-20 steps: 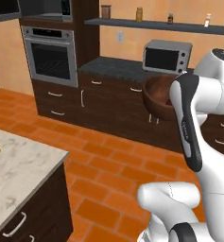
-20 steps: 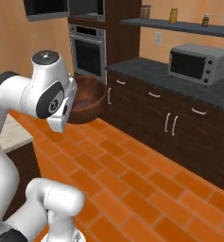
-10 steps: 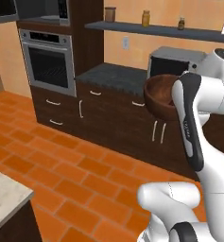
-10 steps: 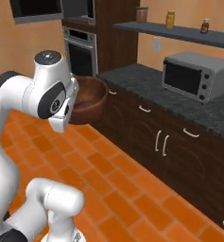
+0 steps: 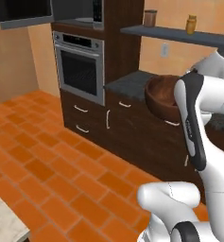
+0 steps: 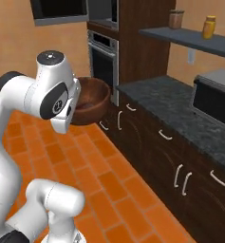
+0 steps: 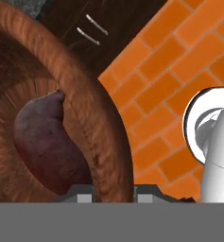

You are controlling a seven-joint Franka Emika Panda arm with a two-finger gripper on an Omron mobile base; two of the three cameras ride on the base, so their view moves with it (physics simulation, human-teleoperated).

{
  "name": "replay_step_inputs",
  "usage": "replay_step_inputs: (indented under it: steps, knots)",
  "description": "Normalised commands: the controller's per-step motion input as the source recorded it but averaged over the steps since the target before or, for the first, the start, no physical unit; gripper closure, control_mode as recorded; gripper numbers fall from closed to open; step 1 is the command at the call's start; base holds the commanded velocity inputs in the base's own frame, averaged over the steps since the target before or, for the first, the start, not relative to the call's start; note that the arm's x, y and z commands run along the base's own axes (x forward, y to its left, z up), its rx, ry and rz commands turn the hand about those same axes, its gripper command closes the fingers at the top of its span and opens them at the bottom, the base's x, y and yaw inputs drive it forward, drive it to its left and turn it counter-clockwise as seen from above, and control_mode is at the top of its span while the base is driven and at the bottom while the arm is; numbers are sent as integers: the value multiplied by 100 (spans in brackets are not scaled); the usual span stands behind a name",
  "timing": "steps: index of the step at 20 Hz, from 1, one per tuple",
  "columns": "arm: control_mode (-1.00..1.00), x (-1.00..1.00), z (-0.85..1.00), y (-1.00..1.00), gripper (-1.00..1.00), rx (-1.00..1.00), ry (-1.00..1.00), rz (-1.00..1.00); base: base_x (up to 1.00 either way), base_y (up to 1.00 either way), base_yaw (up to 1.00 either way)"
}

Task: Pick the potato from the sink and place it in the bowl. Then pick the bowl and place it in the microwave. Then close the microwave door and press the start button.

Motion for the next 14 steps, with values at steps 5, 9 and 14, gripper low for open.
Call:
replay_step_inputs:
  steps: [5,9,14]
  knots:
    - [100,0,0,0,100,0,0,0,69,-22,53]
    - [100,0,0,0,100,0,0,0,63,-13,51]
    - [100,0,0,0,100,0,0,0,91,0,32]
